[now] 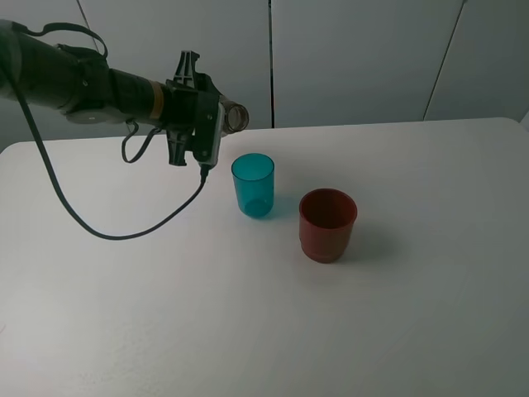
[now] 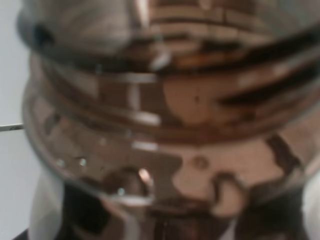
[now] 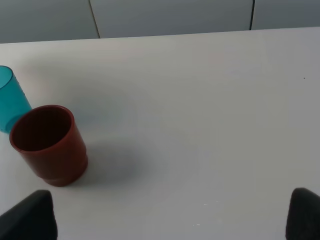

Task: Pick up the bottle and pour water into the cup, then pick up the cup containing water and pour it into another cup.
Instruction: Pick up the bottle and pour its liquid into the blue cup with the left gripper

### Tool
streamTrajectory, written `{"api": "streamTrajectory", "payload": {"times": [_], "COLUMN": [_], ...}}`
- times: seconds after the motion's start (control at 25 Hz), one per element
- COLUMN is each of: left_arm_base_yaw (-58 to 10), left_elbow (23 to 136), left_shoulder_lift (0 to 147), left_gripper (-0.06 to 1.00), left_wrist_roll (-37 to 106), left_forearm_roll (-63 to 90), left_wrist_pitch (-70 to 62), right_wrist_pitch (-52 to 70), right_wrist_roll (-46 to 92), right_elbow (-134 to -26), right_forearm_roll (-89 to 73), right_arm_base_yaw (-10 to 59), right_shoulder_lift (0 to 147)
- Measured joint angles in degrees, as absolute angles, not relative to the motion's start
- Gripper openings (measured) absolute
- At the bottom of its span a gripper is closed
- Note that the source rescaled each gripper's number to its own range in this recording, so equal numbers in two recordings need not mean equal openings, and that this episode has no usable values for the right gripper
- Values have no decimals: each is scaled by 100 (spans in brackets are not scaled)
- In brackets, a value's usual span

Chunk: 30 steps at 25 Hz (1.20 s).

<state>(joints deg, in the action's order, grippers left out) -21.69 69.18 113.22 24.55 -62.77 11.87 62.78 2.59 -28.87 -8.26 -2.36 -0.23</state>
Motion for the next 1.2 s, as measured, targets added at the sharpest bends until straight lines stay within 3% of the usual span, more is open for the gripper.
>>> {"api": "streamTrajectory", "payload": {"times": [1.2], "left_arm_base_yaw": [-2404], "left_elbow": [6918], "left_shoulder_lift": [11322], "left_gripper": [0], "left_wrist_roll": [3176], "left_forearm_roll": [-6220], "left_wrist_pitch": [520], "right_wrist_pitch": [6278], "right_wrist_roll": [259], "right_elbow": [-2887], "right_forearm_roll": [-826], "right_arm_base_yaw": [-236], "right_shoulder_lift": [-23]}}
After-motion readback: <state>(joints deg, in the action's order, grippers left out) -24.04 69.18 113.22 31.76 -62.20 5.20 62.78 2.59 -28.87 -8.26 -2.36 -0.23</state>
